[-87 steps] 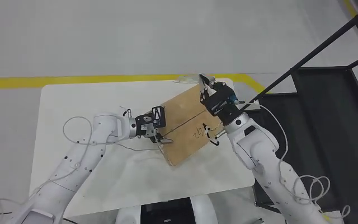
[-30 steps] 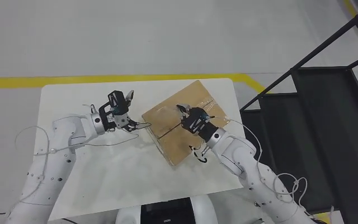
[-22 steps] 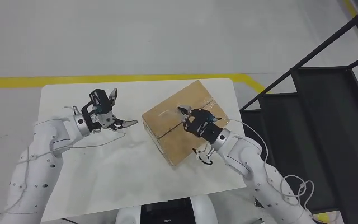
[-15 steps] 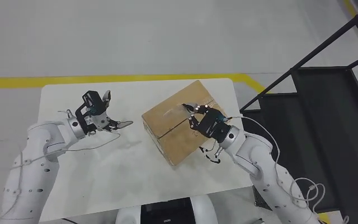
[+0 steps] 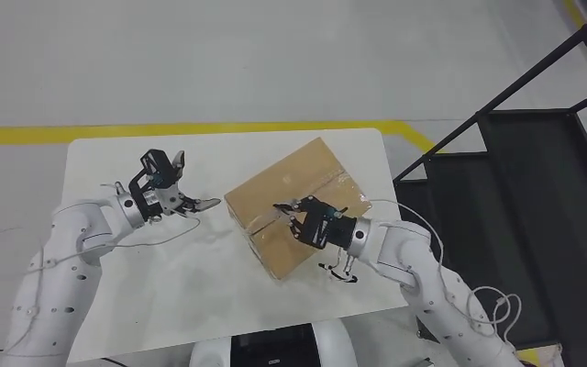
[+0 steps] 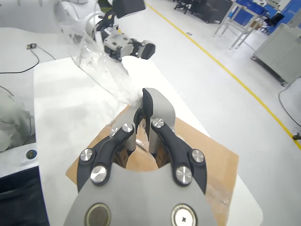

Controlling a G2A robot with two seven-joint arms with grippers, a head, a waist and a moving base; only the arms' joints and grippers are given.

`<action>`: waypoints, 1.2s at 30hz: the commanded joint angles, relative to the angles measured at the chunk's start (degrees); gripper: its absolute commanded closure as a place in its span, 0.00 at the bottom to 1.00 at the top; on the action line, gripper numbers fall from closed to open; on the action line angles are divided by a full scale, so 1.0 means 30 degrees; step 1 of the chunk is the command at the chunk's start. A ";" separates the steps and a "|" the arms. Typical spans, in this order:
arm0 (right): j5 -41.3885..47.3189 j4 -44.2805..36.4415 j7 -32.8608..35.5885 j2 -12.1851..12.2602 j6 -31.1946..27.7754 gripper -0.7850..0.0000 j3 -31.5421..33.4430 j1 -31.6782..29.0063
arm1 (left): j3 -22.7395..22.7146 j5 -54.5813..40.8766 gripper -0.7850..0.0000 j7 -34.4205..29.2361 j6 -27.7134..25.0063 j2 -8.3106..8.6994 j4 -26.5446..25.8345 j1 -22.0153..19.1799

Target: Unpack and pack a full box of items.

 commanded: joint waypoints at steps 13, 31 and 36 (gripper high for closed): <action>0.0272 0.1689 0.1051 -0.0371 -0.0176 1.00 -0.2748 0.1121 | 0.0029 0.0003 0.00 0.0071 0.0315 0.0067 0.0119 -0.0047; 0.0646 0.5289 0.0813 -0.1266 0.1832 1.00 -0.5669 0.3216 | 0.0457 0.0123 0.00 0.0128 0.0818 0.0060 0.0183 -0.0232; 0.0523 0.5673 0.0092 -0.1425 0.2409 1.00 -0.5931 0.3403 | 0.0489 0.0097 0.00 0.0129 0.0846 0.0077 0.0065 -0.0181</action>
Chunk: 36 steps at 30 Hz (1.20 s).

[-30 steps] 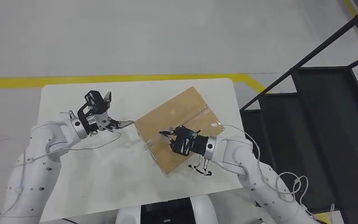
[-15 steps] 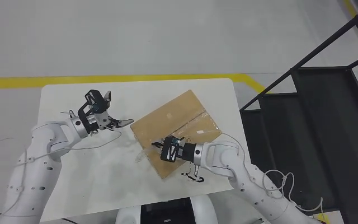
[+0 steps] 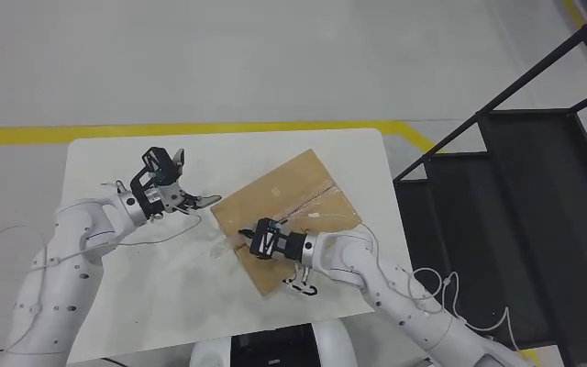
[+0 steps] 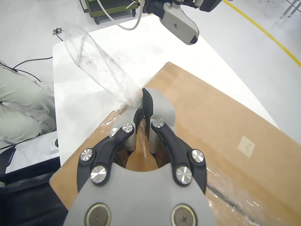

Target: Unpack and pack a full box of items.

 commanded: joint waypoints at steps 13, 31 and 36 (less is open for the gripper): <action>-0.0629 0.0939 -0.0015 -0.0279 0.0663 1.00 -0.0682 0.0120 | 0.0030 -0.0045 0.00 0.0084 0.0008 0.0053 -0.0026 0.0101; 0.0096 -0.1455 0.0232 0.0168 -0.2039 0.00 0.1052 -0.0585 | 0.0276 -0.0150 0.00 0.0034 0.0083 0.0068 0.0104 -0.0055; 0.0967 -0.1842 0.0401 0.0330 -0.3534 0.00 0.1477 -0.0738 | 0.0408 -0.0152 0.00 0.0030 0.0143 0.0059 0.0101 -0.0074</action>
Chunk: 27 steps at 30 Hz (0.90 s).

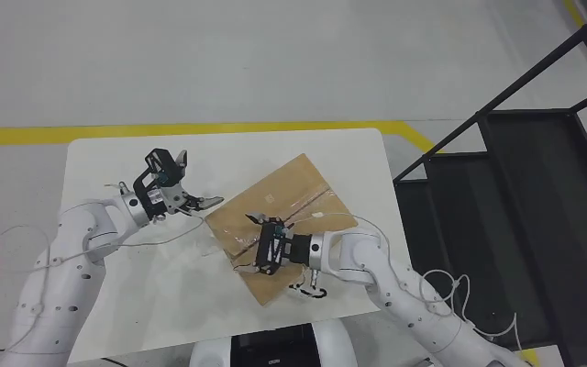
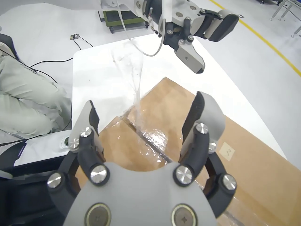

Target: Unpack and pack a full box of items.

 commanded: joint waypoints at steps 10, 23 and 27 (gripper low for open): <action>0.1375 0.0286 -0.1606 0.0490 0.0420 0.00 0.3742 -0.0225 | 0.0083 -0.0238 0.00 0.0031 0.0072 -0.0010 0.0030 -0.0288; 0.9562 0.3578 0.1824 0.0811 -0.2068 0.00 0.5212 -0.0774 | -0.0573 -0.0509 0.00 0.0402 0.0701 0.0082 0.0070 0.0080; 1.2123 0.5132 0.2973 0.0686 -0.1468 0.00 0.4670 0.0065 | -0.0510 -0.0553 0.00 0.0337 0.0759 0.0074 0.0046 0.0038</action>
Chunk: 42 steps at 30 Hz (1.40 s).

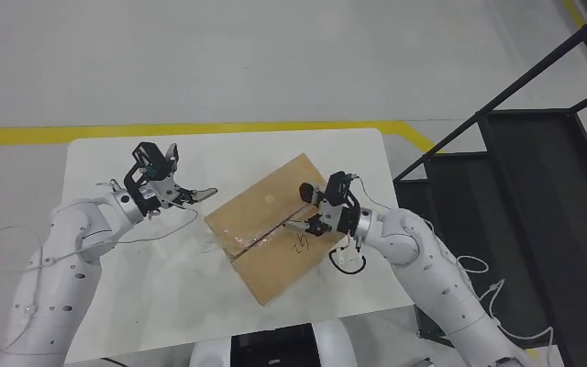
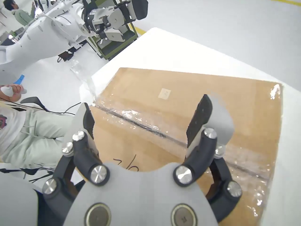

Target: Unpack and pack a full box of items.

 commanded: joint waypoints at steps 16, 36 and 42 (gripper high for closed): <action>0.3151 0.0643 -0.0018 0.0137 -0.2810 0.00 0.0049 -0.0396 | -0.0341 -0.0211 0.00 0.0010 0.0169 0.0079 -0.0049 0.0351; 0.2804 0.0665 0.1477 -0.0311 -0.2081 0.00 -0.3140 0.1095 | -0.0611 -0.0301 0.00 0.0133 0.0232 0.0148 -0.0113 0.0638; 0.2494 0.0466 0.2026 -0.0494 -0.1937 0.00 -0.4410 0.1322 | -0.0502 -0.0332 0.00 0.0267 0.0217 0.0131 -0.0030 0.0624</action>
